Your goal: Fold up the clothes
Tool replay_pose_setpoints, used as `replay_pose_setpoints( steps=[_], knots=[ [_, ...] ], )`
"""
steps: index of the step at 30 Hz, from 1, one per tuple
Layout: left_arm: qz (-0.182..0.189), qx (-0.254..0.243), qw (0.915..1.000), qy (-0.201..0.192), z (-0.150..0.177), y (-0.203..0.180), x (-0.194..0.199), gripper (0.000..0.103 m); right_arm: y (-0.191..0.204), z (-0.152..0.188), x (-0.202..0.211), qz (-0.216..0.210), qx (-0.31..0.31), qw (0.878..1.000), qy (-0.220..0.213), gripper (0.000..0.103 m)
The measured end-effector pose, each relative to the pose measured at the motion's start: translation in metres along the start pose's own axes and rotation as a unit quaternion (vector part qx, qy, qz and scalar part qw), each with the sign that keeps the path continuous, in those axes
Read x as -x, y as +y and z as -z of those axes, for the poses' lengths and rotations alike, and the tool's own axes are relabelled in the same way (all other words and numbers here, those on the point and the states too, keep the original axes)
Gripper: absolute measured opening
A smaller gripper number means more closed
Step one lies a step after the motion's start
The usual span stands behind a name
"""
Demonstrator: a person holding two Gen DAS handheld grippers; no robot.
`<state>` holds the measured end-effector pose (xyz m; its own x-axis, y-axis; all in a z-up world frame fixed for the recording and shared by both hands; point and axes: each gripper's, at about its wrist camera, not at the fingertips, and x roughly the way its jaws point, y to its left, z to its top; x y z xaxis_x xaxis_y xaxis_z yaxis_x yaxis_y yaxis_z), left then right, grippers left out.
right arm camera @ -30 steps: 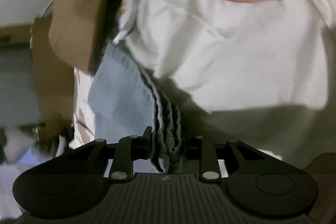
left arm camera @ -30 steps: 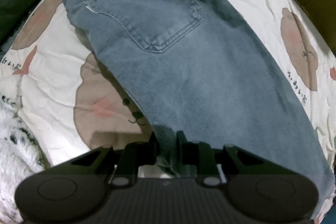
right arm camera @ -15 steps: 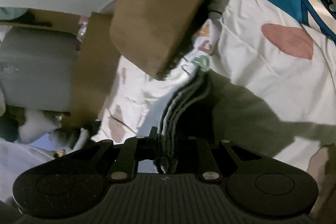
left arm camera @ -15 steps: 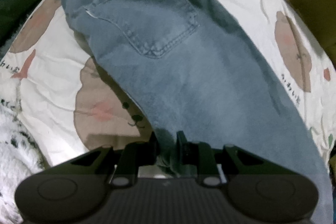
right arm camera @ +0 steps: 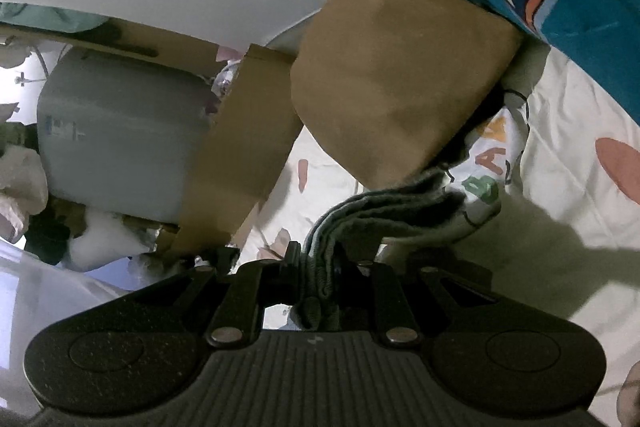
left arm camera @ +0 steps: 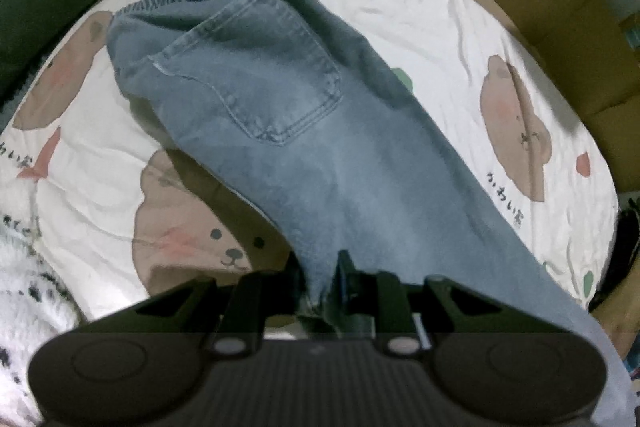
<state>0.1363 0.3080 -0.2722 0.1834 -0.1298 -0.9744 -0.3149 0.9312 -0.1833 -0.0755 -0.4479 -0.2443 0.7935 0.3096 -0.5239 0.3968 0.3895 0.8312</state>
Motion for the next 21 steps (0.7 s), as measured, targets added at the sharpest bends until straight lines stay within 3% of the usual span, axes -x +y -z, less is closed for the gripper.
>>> replay_pose_setpoints(
  steps=[6,13,18,21],
  knots=[
    [-0.010,-0.009,0.9997,0.022,0.010,0.005,-0.013,0.018,-0.030,0.012,0.011,0.062,-0.021,0.998,0.024,0.015],
    [-0.036,-0.030,0.9979,0.045,0.016,0.002,-0.037,0.018,-0.108,0.049,0.005,0.153,-0.081,0.983,0.063,0.014],
    [-0.042,-0.040,0.9972,0.047,0.017,0.002,-0.038,0.018,-0.140,0.060,-0.005,0.168,-0.102,0.979,0.056,0.016],
    [-0.049,-0.049,0.9965,0.047,0.018,0.000,-0.039,0.019,-0.148,0.058,-0.013,0.187,-0.090,0.977,0.053,0.024]
  ],
)
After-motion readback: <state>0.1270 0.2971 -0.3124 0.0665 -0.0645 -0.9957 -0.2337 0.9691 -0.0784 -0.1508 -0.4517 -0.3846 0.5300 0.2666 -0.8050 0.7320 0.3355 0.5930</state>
